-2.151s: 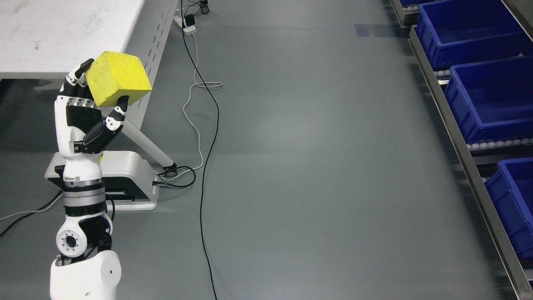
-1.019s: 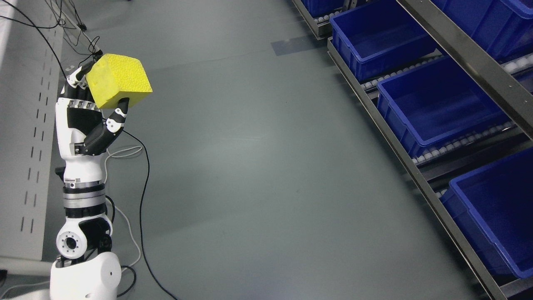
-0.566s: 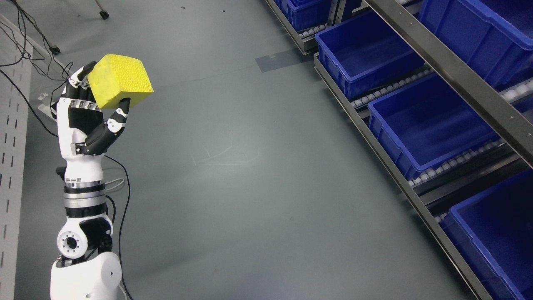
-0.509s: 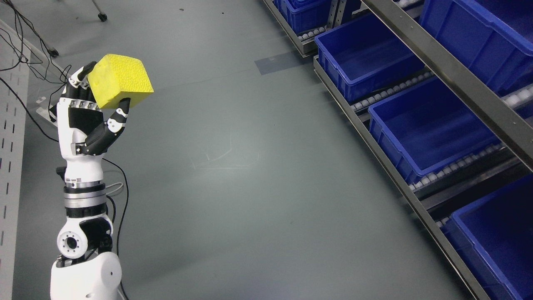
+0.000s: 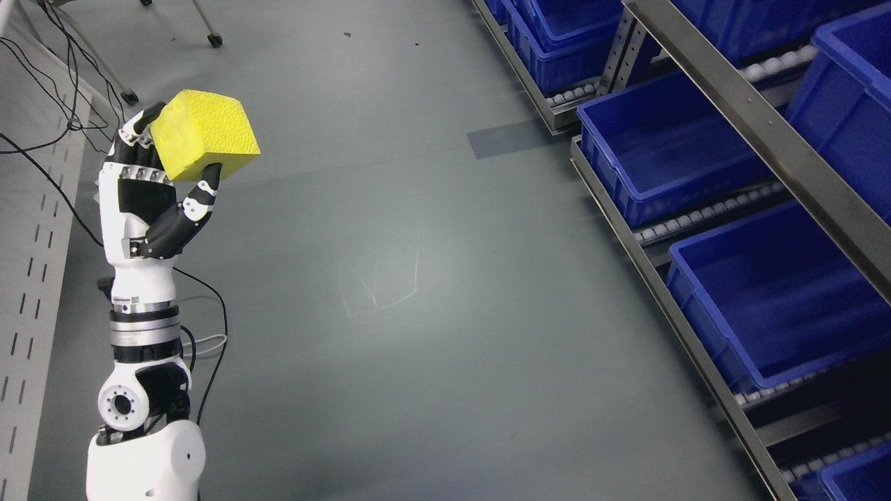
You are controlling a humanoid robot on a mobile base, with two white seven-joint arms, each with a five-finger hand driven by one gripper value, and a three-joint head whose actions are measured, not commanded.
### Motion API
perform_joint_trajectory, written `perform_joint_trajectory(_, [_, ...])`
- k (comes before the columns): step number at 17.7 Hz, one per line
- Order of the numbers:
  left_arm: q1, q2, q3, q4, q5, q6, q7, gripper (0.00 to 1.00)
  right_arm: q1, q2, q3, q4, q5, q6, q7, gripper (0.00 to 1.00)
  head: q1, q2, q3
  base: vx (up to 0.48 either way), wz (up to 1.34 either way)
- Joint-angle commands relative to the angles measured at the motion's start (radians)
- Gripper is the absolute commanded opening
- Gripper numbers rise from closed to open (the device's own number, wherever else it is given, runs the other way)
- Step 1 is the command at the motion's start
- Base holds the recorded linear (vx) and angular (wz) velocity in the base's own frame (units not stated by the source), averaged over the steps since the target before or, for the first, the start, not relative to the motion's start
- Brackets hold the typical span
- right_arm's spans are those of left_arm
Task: Move yellow foam block to right shelf middle
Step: 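Hold the cube raised in the left hand while the robot turns and drives, then raise the held cube toward the blue bin on the middle shelf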
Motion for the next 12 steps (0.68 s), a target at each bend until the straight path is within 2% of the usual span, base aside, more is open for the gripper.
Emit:
perform_joint_trajectory(1, [-0.013,0.017,-0.096,-0.001,0.000,0.000,-0.020,0.43,-0.002,-0.017,0.000,-0.017,0.000,0.001,0.000,1.00,0.0000,0.000,0.000,0.250,0.22])
perform_joint_trajectory(6, [-0.052,0.017,-0.162,-0.001,-0.023,0.000,-0.022,0.43,-0.002,-0.017,0.000,-0.017,-0.002,0.001,0.000,1.00,0.0000,0.000,0.000,0.254,0.20])
perform_joint_trajectory(12, [-0.052,0.017,-0.165,-0.006,-0.023,0.000,-0.022,0.43,-0.003,-0.017,0.000,-0.017,-0.002,0.001,0.000,1.00,0.0000,0.000,0.000,0.182,0.04])
